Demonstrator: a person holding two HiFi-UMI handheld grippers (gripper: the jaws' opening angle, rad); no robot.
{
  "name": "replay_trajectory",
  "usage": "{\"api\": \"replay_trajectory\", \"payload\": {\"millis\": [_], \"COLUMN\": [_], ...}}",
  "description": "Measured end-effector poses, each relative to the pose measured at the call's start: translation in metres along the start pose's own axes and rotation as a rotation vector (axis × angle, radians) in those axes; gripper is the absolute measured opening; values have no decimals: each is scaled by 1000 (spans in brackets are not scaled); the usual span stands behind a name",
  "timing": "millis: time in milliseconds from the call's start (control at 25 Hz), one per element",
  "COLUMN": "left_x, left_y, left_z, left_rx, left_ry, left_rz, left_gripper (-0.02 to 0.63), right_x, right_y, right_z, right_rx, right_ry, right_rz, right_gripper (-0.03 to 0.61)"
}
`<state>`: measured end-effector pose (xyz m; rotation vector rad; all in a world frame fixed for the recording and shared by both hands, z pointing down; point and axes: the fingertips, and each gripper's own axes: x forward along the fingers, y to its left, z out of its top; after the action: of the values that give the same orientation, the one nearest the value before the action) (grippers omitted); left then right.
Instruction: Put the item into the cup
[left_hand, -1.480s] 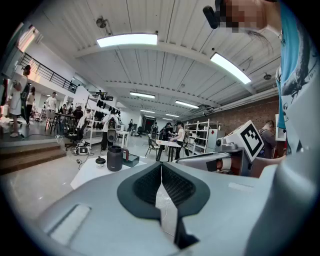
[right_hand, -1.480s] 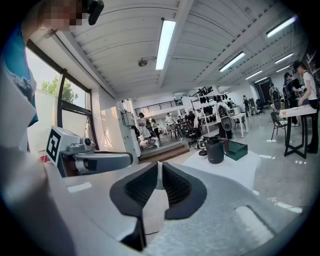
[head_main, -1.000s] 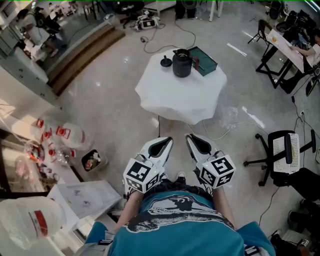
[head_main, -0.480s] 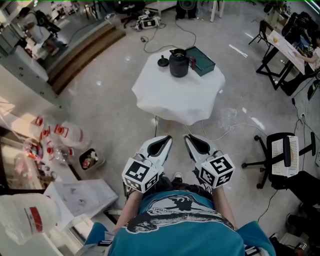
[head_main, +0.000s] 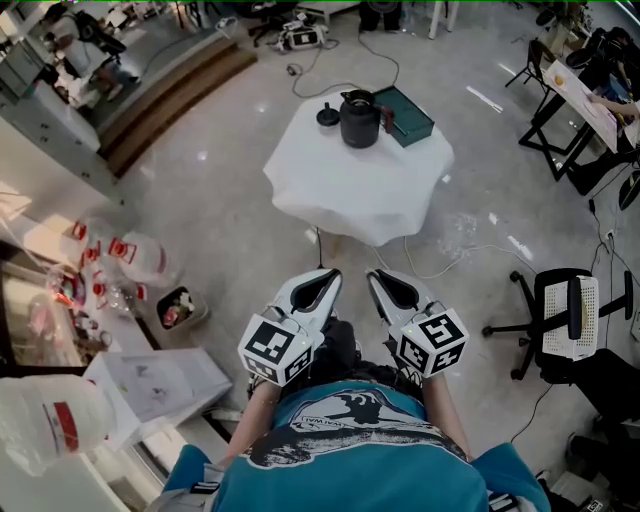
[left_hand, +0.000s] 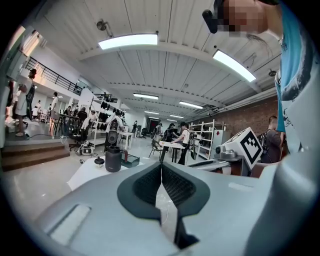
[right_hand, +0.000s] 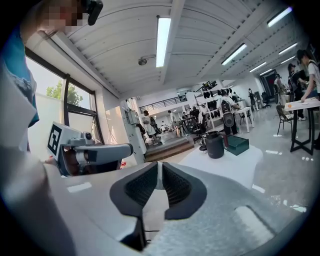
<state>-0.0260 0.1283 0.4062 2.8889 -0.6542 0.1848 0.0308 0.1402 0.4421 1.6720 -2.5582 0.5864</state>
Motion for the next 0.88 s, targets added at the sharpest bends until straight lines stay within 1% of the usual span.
{"api": "replay_trajectory", "payload": {"millis": [200, 440, 680, 880], "left_x": [9, 31, 61, 84], "left_y": [3, 26, 77, 128], "left_z": [1, 4, 12, 35], "left_rx": [-10, -11, -12, -2], "left_ry": [10, 19, 33, 27], "left_rz": [-13, -30, -19, -32], "left_gripper": [12, 14, 17, 17], "right_x": [9, 38, 85, 131], "right_y": [-7, -26, -55, -74], "right_z": [2, 6, 28, 50], "right_rx": [10, 27, 22, 28], "right_ry": [11, 23, 21, 26], "right_rz": [5, 1, -1, -19], "right_gripper": [32, 32, 32, 32]}}
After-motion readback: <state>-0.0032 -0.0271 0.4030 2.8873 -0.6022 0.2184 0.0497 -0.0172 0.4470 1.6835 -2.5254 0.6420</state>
